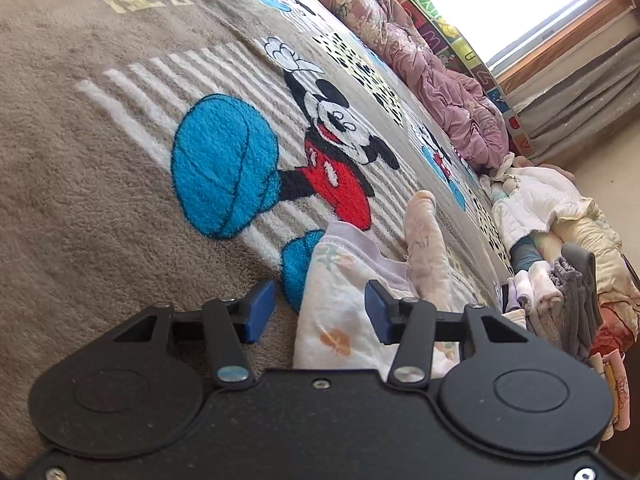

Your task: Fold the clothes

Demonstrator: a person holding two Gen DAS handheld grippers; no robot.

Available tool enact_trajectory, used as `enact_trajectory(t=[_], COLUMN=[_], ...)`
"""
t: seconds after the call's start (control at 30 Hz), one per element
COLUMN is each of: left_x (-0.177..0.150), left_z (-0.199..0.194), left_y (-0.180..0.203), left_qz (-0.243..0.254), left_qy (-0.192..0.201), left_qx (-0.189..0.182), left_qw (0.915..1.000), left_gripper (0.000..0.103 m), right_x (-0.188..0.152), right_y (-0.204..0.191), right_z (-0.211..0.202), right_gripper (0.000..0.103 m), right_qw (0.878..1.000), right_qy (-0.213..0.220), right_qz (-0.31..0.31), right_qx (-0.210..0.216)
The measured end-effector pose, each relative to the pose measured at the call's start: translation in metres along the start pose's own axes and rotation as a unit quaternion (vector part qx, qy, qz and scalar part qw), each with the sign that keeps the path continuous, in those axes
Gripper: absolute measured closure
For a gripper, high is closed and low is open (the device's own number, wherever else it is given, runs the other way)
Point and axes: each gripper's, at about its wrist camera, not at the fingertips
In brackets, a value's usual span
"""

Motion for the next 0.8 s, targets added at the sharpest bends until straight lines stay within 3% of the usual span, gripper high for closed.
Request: enact_trajectory(t=[0.07, 0.1, 0.2, 0.37, 0.57, 0.67, 0.8], left_x=[-0.001, -0.002, -0.001, 0.013, 0.019, 0.015, 0.008], left_z=[0.004, 0.006, 0.004, -0.042, -0.117, -0.144, -0.159], left_y=[0.003, 0.005, 0.004, 0.001, -0.022, -0.034, -0.053], left_qz=[0.017, 0.024, 0.017, 0.013, -0.014, -0.015, -0.025], left_qy=[-0.009, -0.014, -0.004, 0.078, 0.192, 0.219, 0.221], left_qx=[-0.013, -0.015, -0.006, -0.001, 0.027, 0.060, 0.116], left_qw=[0.9997, 0.9995, 0.9998, 0.9969, 0.9809, 0.9737, 0.9681], left_gripper=[0.063, 0.077, 0.094, 0.097, 0.097, 0.097, 0.102], right_x=[-0.004, -0.005, -0.008, -0.009, -0.007, -0.006, -0.006], right_y=[-0.003, -0.001, 0.000, 0.004, 0.009, 0.011, 0.011], right_z=[0.001, 0.002, 0.002, 0.000, -0.001, 0.000, 0.000], right_gripper=[0.057, 0.056, 0.055, 0.055, 0.055, 0.055, 0.055], right_qw=[1.000, 1.000, 1.000, 1.000, 0.999, 0.999, 0.998], right_qy=[0.003, 0.005, 0.012, 0.017, 0.021, 0.022, 0.022], right_qz=[-0.005, -0.006, -0.007, 0.009, 0.031, 0.048, 0.054], right_qx=[-0.002, -0.001, 0.003, 0.008, 0.012, 0.011, 0.007])
Point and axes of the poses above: each gripper's, at about its wrist camera, not at the fingertips, and z roughly the way its jaws point, y to its right, x to its top, and after that the axes turned 10 degrees about y, right-handed
